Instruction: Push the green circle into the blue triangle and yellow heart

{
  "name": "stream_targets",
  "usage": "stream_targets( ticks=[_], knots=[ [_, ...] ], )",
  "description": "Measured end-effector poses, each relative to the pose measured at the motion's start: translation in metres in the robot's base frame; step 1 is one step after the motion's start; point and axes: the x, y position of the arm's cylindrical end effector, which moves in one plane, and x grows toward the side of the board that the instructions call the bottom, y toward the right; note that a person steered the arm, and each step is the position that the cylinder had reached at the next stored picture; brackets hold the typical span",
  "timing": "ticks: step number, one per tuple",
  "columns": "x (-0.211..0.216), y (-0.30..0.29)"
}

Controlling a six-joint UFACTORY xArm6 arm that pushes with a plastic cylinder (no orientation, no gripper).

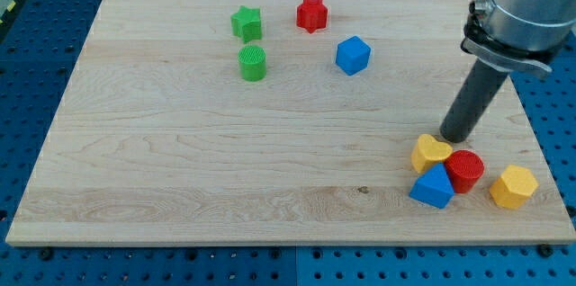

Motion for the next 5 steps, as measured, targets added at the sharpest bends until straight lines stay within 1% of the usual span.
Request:
stream_targets(
  ticks=[1,2,3,4,5],
  knots=[
    [-0.006,-0.062],
    [-0.011,-0.158],
    [-0.056,-0.269],
    [-0.097,-0.338],
    [-0.099,-0.329]
  ],
)
